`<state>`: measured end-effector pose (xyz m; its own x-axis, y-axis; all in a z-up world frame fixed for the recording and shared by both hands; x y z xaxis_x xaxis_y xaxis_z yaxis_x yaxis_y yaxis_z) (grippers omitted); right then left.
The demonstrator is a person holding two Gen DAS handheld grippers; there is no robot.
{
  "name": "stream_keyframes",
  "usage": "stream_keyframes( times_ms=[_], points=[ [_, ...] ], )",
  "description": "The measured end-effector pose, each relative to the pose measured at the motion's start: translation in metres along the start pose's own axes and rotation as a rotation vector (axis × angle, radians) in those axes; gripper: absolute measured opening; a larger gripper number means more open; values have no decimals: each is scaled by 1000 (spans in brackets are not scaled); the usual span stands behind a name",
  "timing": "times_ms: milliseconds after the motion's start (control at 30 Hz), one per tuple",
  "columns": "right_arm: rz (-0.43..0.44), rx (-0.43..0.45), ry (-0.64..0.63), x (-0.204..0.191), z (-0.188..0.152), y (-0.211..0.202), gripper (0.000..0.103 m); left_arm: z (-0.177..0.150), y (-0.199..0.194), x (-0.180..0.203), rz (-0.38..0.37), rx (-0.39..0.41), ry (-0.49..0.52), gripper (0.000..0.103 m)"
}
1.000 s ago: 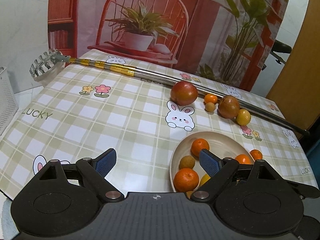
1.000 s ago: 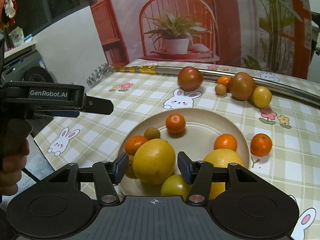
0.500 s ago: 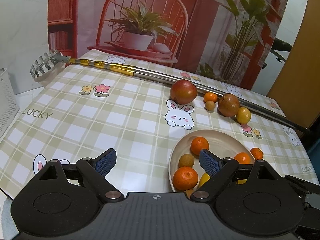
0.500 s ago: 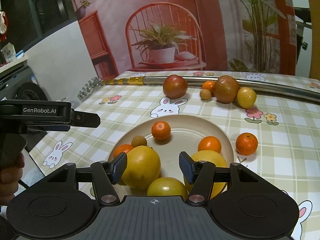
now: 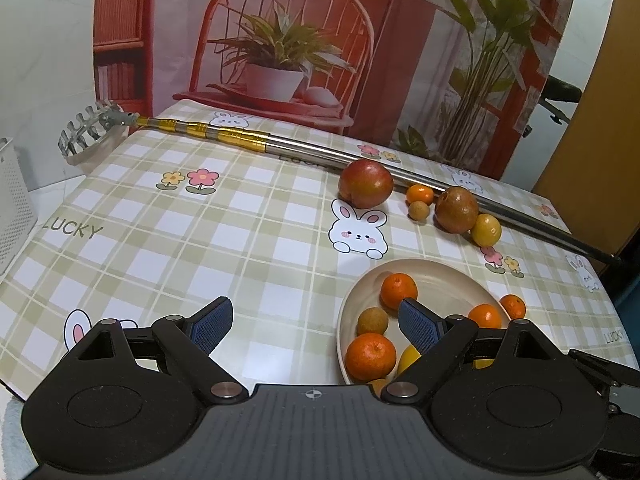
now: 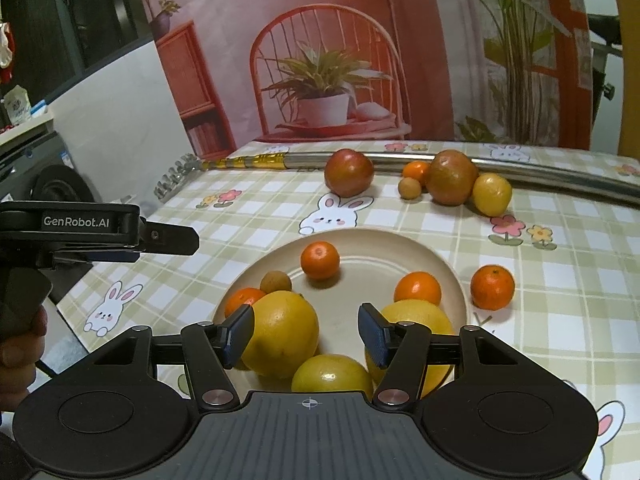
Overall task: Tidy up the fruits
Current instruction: 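Move both open tools back toward the fruit pile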
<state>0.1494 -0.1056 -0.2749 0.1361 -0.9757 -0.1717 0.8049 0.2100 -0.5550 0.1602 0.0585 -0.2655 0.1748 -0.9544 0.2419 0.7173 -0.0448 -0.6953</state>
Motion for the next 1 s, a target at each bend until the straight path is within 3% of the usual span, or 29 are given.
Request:
stream_keyframes(
  times_ms=[333, 600, 800, 1000],
  points=[
    [-33, 84, -14, 26, 31, -17, 55, 24, -4, 7, -10, 41, 49, 91],
    [-110, 154, -57, 70, 70, -28, 59, 61, -9, 28, -66, 73, 141, 91],
    [-164, 193, -20, 112, 89, -28, 59, 77, 5, 52, -83, 78, 218, 90],
    [-196, 187, 20, 147, 87, -18, 59, 79, 38, 75, -130, 23, 243, 72]
  ],
)
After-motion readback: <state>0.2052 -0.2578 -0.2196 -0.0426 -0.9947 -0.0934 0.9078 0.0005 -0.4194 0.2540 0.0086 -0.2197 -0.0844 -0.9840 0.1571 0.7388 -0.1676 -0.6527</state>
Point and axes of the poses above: each gripper's, at about its wrist camera, not at the fingertips, and y roughly the way its jaws point, x to its right, z to its top, the point moved 10 cm from there along y, roughly the way its jaws point, and after that the axes turned 6 degrees about -y, right-handed, at the moved point
